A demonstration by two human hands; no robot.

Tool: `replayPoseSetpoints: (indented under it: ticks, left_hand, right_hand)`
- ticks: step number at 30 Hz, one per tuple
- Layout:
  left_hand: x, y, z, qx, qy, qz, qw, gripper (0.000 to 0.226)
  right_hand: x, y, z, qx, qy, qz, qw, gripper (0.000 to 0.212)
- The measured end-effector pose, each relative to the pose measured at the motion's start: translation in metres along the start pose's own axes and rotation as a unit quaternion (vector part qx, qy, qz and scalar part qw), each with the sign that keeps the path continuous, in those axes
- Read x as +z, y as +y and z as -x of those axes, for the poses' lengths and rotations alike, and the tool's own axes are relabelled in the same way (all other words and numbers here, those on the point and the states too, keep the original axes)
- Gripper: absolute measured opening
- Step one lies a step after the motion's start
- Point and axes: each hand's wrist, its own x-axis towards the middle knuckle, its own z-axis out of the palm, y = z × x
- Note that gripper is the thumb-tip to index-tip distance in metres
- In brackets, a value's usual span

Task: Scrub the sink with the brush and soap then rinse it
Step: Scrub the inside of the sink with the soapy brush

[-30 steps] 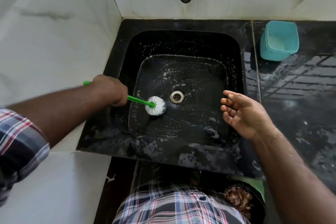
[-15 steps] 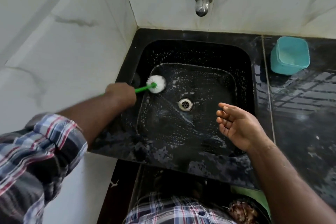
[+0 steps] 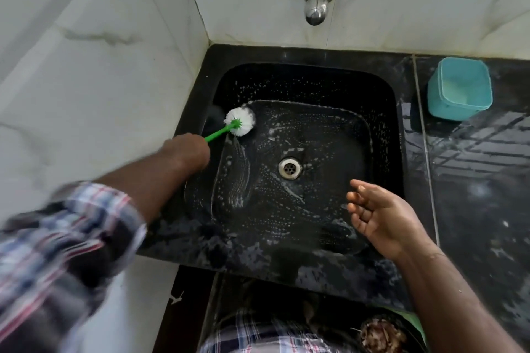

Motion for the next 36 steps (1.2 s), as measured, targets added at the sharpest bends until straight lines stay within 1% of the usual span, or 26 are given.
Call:
replayPoseSetpoints:
  ticks: [3,6,8,10,12,14,15,16,18,19,20,21,22,23,24,25,26,27,28,29,30,31,32,33,34,36]
  left_hand:
    - [0.001,0.034,-0.013,0.024,-0.044,0.080,0.996,0.042]
    - [-0.013,0.053,-0.007,0.064,-0.091,0.048,0.993,0.041]
    - [-0.018,0.055,0.011,0.087,-0.171,0.017,0.981,0.034]
    - [-0.010,0.047,0.035,0.099,-0.253,0.041,0.962,0.026]
    - [0.006,0.031,0.047,0.090,-0.298,0.104,0.945,0.020]
    - [0.019,0.020,0.050,0.095,-0.290,0.196,0.932,0.022]
    - [0.024,0.017,0.051,0.080,-0.292,0.281,0.911,0.025]
    - [0.026,0.017,0.052,0.050,-0.312,0.390,0.865,0.026]
    - [0.029,0.026,0.062,0.020,-0.384,0.560,0.734,0.024]
    - [0.030,0.033,0.070,0.021,-0.414,0.603,0.682,0.022]
    - [0.032,0.040,0.077,0.037,-0.437,0.623,0.648,0.021]
    - [0.033,0.046,0.084,0.070,-0.454,0.621,0.635,0.021]
    - [0.032,0.049,0.088,0.107,-0.465,0.604,0.639,0.021]
    - [0.031,0.048,0.088,0.142,-0.467,0.571,0.660,0.024]
    - [0.028,0.043,0.084,0.177,-0.453,0.530,0.695,0.030]
    - [0.024,0.035,0.074,0.212,-0.408,0.483,0.745,0.038]
    - [0.019,0.024,0.060,0.244,-0.318,0.428,0.810,0.042]
    - [0.014,0.011,0.043,0.263,-0.188,0.359,0.876,0.042]
    - [0.010,-0.004,0.024,0.255,-0.044,0.289,0.922,0.041]
    - [0.010,-0.019,0.006,0.235,0.065,0.236,0.941,0.046]
    - [0.012,-0.032,-0.012,0.217,0.118,0.206,0.947,0.054]
    - [0.017,-0.042,-0.029,0.206,0.124,0.181,0.954,0.064]
    - [0.023,-0.049,-0.042,0.201,0.104,0.158,0.961,0.072]
    - [0.029,-0.052,-0.053,0.203,0.082,0.139,0.966,0.078]
    - [0.031,-0.053,-0.063,0.208,0.068,0.124,0.968,0.084]
    - [0.027,-0.049,-0.079,0.223,0.053,0.101,0.968,0.096]
  right_hand:
    - [-0.004,0.006,0.004,0.004,0.011,0.020,1.000,0.025]
    - [0.002,0.006,0.005,0.003,0.003,0.041,0.999,0.023]
    - [0.014,0.005,0.006,-0.005,-0.008,0.063,0.998,0.022]
    - [0.030,0.002,0.002,-0.020,-0.019,0.101,0.994,0.019]
    - [0.047,0.005,-0.003,-0.024,-0.027,0.181,0.983,0.016]
    - [0.062,0.015,-0.012,-0.010,-0.048,0.250,0.967,0.017]
    - [0.070,0.023,-0.017,0.001,-0.061,0.271,0.961,0.018]
    - [0.080,0.030,-0.021,0.012,-0.072,0.281,0.957,0.019]
    - [0.102,0.040,-0.027,0.026,-0.098,0.275,0.956,0.019]
    - [0.114,0.043,-0.030,0.029,-0.108,0.251,0.962,0.021]
    - [0.125,0.044,-0.032,0.027,-0.107,0.225,0.968,0.023]
    - [0.133,0.045,-0.036,0.017,-0.087,0.205,0.975,0.023]
    - [0.138,0.043,-0.039,0.001,-0.055,0.204,0.977,0.021]
    - [0.139,0.041,-0.044,-0.008,-0.029,0.207,0.978,0.018]
    - [0.134,0.039,-0.050,-0.005,-0.012,0.216,0.976,0.014]
    - [0.130,0.035,-0.056,0.000,-0.003,0.231,0.973,0.013]
    - [0.121,0.030,-0.063,-0.005,0.006,0.276,0.961,0.013]
    - [0.110,0.023,-0.070,-0.026,0.017,0.355,0.934,0.014]
    - [0.097,0.015,-0.077,-0.056,0.048,0.448,0.891,0.015]
    - [0.083,0.006,-0.081,-0.088,0.094,0.537,0.834,0.015]
    - [0.071,-0.002,-0.087,-0.104,0.146,0.590,0.788,0.028]
    - [0.064,-0.007,-0.093,-0.098,0.180,0.612,0.764,0.035]
    - [0.064,-0.006,-0.099,-0.090,0.199,0.617,0.756,0.039]
    - [0.072,0.000,-0.105,-0.087,0.188,0.631,0.747,0.042]
    - [0.088,0.013,-0.111,-0.095,0.147,0.658,0.732,0.046]
    - [0.126,0.047,-0.111,-0.108,0.020,0.719,0.686,0.051]
